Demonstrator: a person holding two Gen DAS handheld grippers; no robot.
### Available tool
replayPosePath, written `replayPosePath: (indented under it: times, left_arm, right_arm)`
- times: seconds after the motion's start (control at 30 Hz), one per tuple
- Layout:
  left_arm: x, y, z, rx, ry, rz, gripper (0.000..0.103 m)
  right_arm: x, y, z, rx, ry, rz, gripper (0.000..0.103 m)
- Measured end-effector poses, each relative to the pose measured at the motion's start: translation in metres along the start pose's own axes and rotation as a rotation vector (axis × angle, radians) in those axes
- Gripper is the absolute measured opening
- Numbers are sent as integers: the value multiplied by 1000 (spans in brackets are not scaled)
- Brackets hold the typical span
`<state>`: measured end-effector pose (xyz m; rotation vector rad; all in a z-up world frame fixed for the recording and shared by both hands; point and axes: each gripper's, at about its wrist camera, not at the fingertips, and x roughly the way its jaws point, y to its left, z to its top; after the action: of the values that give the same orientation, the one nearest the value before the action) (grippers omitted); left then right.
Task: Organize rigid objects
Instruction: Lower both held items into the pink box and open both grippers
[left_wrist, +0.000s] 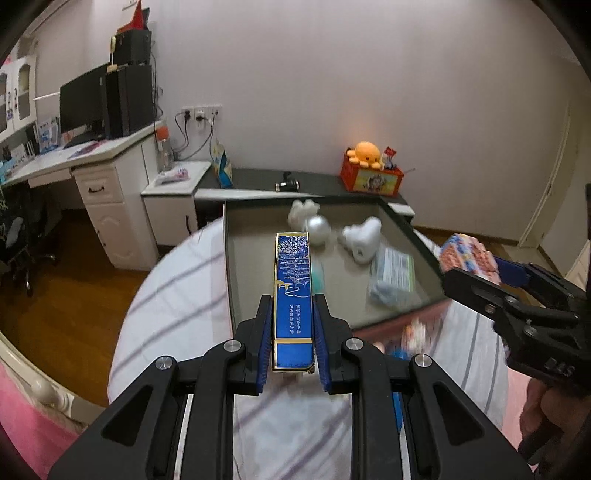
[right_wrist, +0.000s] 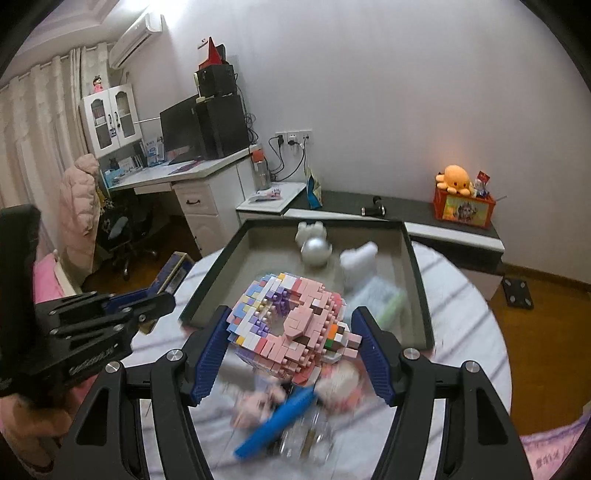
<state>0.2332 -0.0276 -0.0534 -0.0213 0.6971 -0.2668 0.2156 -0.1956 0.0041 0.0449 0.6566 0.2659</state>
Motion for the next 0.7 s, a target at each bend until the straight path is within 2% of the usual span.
replayPosePath:
  times: [0.17, 0.33, 0.47, 0.7]
  left_arm:
    - [19, -1, 25, -7, -20, 4, 20]
    - [51, -1, 41, -20, -5, 7, 21]
    - [79, 2, 44, -33, 27, 10, 21]
    - [123, 5, 42, -47, 90, 14, 21]
  right_arm:
    - [30, -4, 25, -8, 6, -5, 68]
    - [68, -13, 37, -12, 47, -8, 68]
    - [101, -24, 36, -9, 100, -13, 68]
    - [135, -34, 32, -16, 159, -20, 68]
